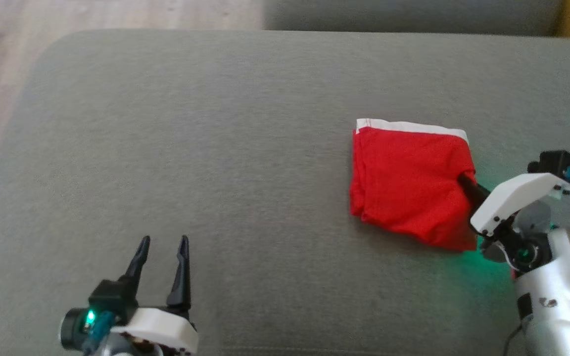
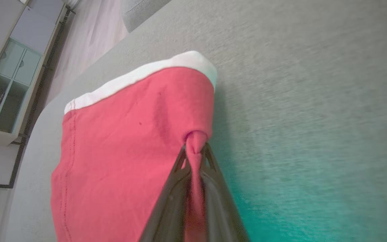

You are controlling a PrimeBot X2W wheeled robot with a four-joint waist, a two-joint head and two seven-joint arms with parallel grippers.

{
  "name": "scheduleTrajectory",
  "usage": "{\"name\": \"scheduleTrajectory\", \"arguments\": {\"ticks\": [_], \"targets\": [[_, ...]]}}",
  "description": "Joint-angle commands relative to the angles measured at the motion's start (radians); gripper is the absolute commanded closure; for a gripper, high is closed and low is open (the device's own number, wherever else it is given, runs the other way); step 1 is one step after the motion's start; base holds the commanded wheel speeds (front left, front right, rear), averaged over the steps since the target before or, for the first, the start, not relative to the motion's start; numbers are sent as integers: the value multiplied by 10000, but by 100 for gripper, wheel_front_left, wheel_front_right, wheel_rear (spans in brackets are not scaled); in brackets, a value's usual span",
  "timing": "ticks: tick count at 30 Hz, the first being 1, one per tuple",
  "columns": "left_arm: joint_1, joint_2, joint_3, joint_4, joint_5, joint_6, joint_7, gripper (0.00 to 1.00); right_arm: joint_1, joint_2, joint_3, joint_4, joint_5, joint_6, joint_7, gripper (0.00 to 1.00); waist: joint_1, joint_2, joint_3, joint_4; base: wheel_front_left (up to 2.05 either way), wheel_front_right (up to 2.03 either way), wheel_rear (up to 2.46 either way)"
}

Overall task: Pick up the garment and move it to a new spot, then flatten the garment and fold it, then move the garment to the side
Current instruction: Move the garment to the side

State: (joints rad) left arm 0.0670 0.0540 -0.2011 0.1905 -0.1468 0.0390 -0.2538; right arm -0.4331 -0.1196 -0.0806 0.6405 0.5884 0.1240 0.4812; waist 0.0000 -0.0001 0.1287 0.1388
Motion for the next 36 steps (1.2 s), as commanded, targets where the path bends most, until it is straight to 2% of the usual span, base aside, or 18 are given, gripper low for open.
{"name": "scheduleTrajectory", "arguments": {"ticks": [1,7,9,10,13,19,20,26,32,33,34,35,36], "targets": [[-367,-36,448,-413,-33,84,-80,0,-415,-308,286,-491,-9,67,-71,100,0,1,212,-777,0,0,0],[-448,-36,574,-689,-6,198,-80,0,-525,-1547,944,-1489,5,67,270,100,0,1,690,-2148,0,0,0],[-521,-36,551,-730,53,219,-80,0,-517,-2151,1057,-1872,32,67,488,100,0,1,844,-2401,0,0,0],[-521,-36,551,-730,53,219,-80,0,-517,-2151,1057,-1872,32,67,488,100,0,1,844,-2401,0,0,0],[-680,-37,578,-753,160,213,-80,0,-633,-3109,1030,-2333,-5,67,750,100,0,1,1120,-2588,0,0,0],[-946,-37,517,-701,337,96,-80,0,-1085,-4568,718,-2651,-164,67,1359,100,0,1,1602,-2416,0,0,0],[-1011,-37,504,-669,370,77,-80,0,-1231,-4979,545,-2543,-354,67,1477,100,0,1,1728,-2262,0,0,0],[-979,-37,504,-772,375,177,-80,0,-1195,-6184,327,-1921,-1243,67,1831,100,0,1,1898,-1809,0,0,0],[-846,-37,603,-856,363,209,-80,0,-899,-6821,222,-1153,-2272,67,1854,100,0,1,1889,-1693,0,0,0],[-843,-37,586,-864,349,228,-80,0,-892,-6865,163,-1055,-2544,67,1691,76,0,1,1883,-1697,0,0,0],[-853,-37,562,-878,331,243,-80,0,-899,-6898,109,-995,-2853,67,1460,14,0,1,1884,-1708,0,0,0],[-863,-37,544,-888,314,264,-80,0,-915,-6884,48,-916,-3135,67,1275,0,0,1,1871,-1732,0,0,0],[-863,-37,529,-891,300,278,-80,0,-928,-6838,32,-875,-3374,67,1107,0,0,1,1844,-1762,0,0,0]]}}
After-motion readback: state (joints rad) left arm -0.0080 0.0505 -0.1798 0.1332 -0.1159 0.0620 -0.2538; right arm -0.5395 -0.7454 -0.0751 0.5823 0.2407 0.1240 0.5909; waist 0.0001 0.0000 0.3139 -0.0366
